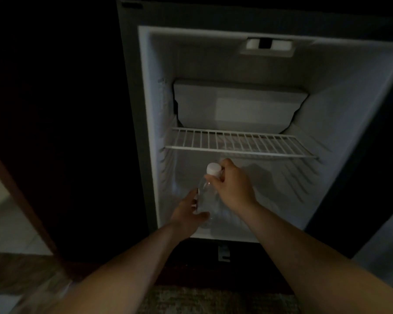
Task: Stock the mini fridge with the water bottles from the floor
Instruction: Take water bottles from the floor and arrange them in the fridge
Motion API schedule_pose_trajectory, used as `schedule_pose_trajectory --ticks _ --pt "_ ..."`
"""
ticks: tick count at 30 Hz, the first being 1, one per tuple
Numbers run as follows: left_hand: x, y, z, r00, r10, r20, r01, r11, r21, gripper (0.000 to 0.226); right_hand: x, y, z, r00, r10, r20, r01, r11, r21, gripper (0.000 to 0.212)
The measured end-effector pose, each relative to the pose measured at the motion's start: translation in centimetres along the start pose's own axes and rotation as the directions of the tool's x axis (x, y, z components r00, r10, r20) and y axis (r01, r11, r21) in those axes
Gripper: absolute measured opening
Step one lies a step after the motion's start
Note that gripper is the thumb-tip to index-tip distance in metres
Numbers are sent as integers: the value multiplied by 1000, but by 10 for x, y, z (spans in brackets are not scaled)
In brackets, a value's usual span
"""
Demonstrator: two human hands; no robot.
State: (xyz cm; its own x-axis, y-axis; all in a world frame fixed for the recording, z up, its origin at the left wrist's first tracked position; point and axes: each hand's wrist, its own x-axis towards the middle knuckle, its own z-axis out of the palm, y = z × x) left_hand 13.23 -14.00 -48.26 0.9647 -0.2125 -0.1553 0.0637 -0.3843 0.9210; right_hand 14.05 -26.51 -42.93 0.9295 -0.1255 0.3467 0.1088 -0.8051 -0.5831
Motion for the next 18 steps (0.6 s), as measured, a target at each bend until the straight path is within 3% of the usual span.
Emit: schedule_pose_trajectory --ticks 6,12,18 --pt "0 -1 -6 999 -47 -2 47 998 30 48 -3 14 13 1000 -15 25 10 983 181 30" --pt "3 2 -18 996 -71 -46 74 995 67 37 -14 39 21 967 16 253 -90 955 282 63" --pt "3 5 -13 985 -171 19 172 967 -186 30 -19 45 28 942 37 335 -141 945 294 68"
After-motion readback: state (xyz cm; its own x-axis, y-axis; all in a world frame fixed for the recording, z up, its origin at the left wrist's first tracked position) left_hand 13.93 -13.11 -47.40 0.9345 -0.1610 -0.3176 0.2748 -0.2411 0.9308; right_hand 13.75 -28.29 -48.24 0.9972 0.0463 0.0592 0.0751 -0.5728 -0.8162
